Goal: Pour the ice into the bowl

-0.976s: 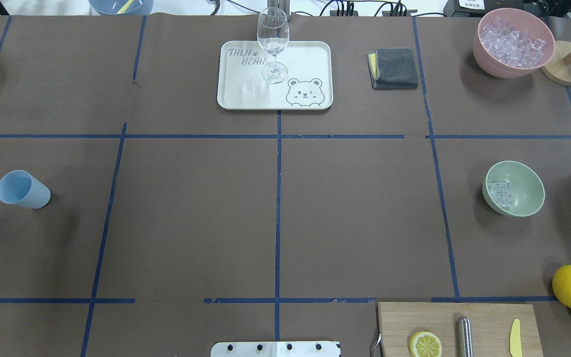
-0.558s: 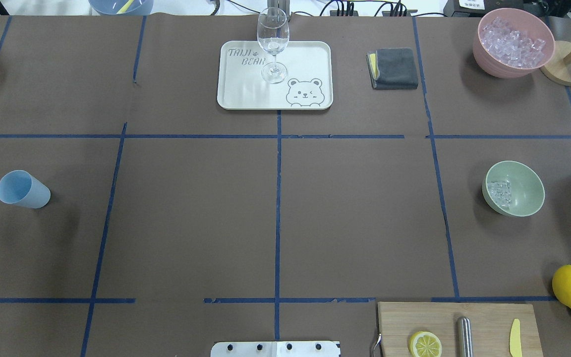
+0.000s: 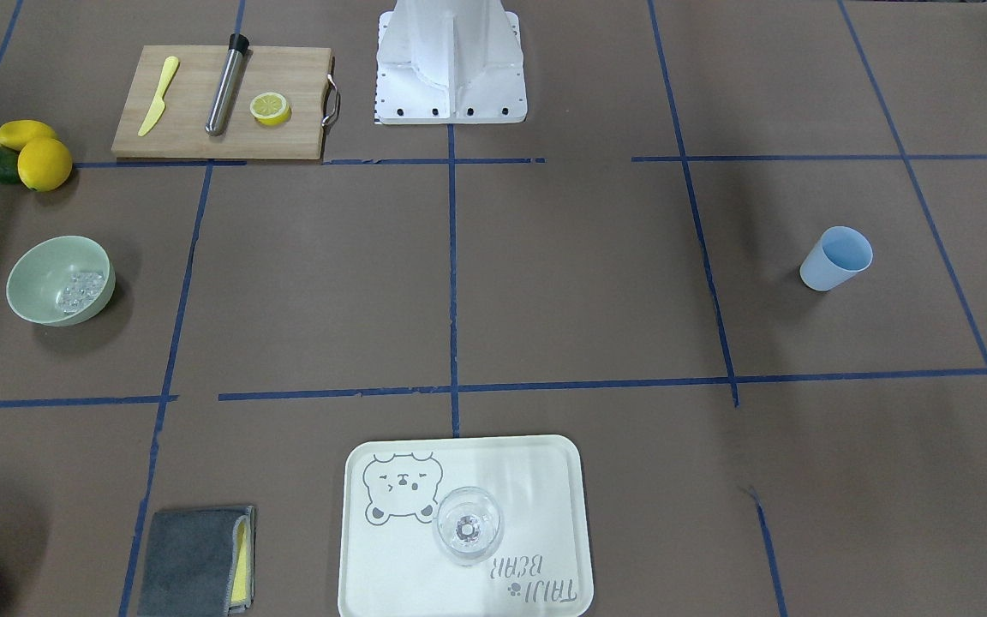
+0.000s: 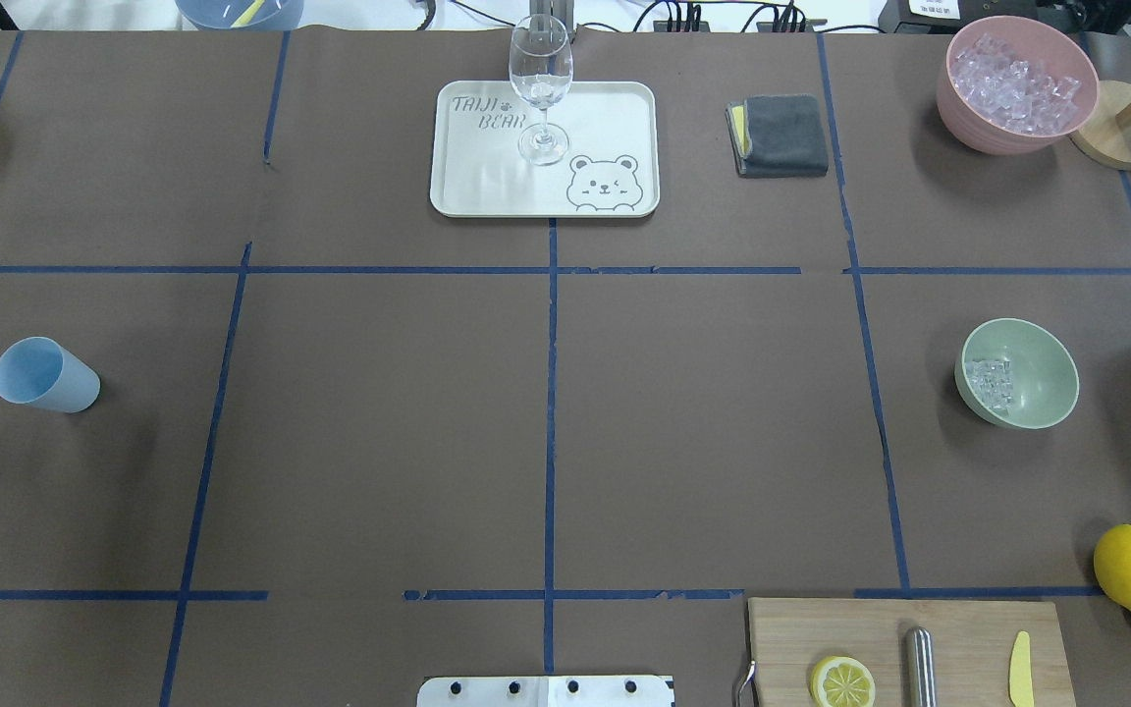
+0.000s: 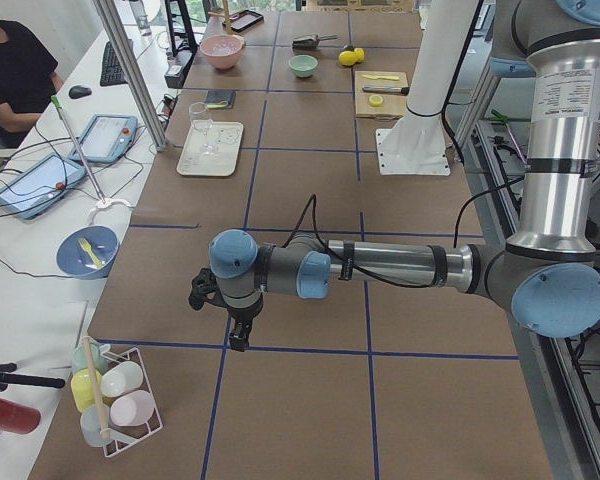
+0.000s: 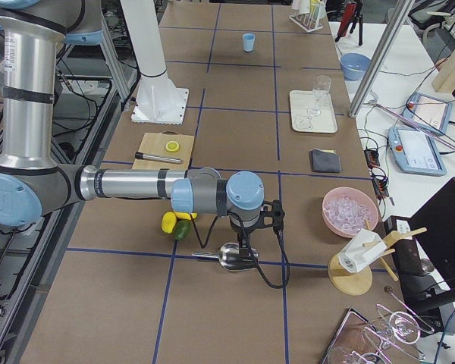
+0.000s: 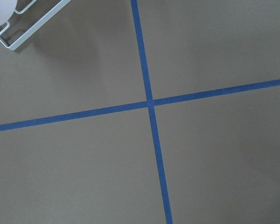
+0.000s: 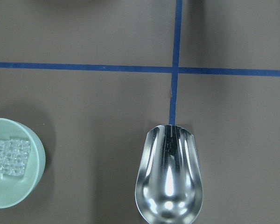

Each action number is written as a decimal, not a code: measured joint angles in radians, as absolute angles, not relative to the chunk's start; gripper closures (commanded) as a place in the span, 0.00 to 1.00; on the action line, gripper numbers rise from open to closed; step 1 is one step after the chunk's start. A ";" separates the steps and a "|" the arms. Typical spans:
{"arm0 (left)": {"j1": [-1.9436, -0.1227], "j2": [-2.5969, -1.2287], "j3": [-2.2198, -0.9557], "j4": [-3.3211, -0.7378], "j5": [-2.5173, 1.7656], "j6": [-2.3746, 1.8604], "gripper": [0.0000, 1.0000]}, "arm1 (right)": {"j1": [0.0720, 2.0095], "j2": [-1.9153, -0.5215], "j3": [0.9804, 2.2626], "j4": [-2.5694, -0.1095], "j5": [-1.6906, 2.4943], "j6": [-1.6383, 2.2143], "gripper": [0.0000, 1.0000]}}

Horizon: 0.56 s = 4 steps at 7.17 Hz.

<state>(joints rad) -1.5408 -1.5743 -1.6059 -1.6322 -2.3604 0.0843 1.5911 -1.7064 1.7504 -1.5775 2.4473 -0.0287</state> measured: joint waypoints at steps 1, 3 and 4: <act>-1.541 -1.570 -1.613 -1.634 -2.360 0.085 0.00 | 1.592 -1.707 1.750 -1.577 2.444 -0.029 0.00; -1.540 -1.567 -1.615 -1.635 -2.357 0.086 0.00 | 1.592 -1.707 1.750 -1.576 2.432 -0.028 0.00; -1.540 -1.567 -1.615 -1.635 -2.355 0.086 0.00 | 1.592 -1.706 1.750 -1.576 2.429 -0.028 0.00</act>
